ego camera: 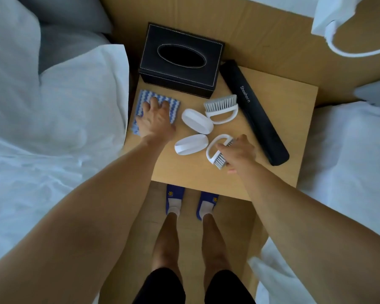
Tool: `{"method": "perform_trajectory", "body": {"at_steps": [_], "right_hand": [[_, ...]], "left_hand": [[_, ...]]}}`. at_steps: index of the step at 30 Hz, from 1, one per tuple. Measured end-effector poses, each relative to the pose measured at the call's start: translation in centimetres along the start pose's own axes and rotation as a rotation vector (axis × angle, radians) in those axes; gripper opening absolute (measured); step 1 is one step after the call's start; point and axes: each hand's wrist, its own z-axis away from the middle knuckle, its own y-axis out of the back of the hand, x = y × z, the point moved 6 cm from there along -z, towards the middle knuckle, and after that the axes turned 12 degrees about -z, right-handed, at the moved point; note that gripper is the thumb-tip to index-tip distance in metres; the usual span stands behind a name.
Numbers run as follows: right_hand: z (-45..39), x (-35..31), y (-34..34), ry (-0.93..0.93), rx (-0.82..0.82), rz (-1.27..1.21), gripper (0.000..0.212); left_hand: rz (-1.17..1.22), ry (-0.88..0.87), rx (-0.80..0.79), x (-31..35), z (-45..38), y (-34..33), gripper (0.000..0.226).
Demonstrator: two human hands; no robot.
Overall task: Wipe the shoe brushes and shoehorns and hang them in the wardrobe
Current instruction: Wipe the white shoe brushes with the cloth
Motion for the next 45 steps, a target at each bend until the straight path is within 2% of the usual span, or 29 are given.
{"method": "perform_trajectory", "body": {"at_steps": [6, 10, 14, 18, 25, 28, 32, 35, 40, 45], "right_hand": [[-0.1, 1.6, -0.1, -0.088, -0.074, -0.232, 0.04], [0.6, 2.1, 1.0, -0.119, -0.173, -0.415, 0.038], [2.8, 0.8, 4.0, -0.048, -0.278, -0.532, 0.047], [5.8, -1.1, 7.0, 0.063, -0.362, -0.663, 0.046], [13.2, -5.5, 11.5, 0.263, -0.625, -0.858, 0.04], [16.7, -6.9, 13.8, 0.353, -0.69, -0.879, 0.04], [21.4, -8.2, 17.2, 0.489, -0.693, -0.831, 0.036], [24.5, -8.8, 19.4, 0.578, -0.658, -0.757, 0.033], [27.6, -9.2, 22.5, 0.656, -0.571, -0.728, 0.037], [28.9, -9.6, 24.7, 0.676, -0.567, -0.779, 0.035]], "left_hand": [[0.105, 0.02, 0.066, -0.9, 0.2, -0.3, 0.03], [0.412, 0.118, 0.031, -2.8, 0.6, -0.3, 0.034], [0.562, 0.22, -0.074, -4.4, 1.5, 1.0, 0.029], [0.741, 0.243, -0.017, -4.6, 3.3, 5.4, 0.013], [1.02, -0.109, 0.081, 0.5, 11.1, 18.1, 0.016], [1.034, -0.339, 0.13, 3.2, 16.0, 23.2, 0.031], [0.948, -0.541, 0.244, 5.4, 21.1, 27.9, 0.044], [0.89, -0.652, 0.342, 6.4, 23.8, 30.4, 0.043], [0.694, -0.77, 0.607, 7.5, 27.5, 33.8, 0.04], [0.535, -0.899, 0.704, 8.2, 30.2, 35.3, 0.036]]}}
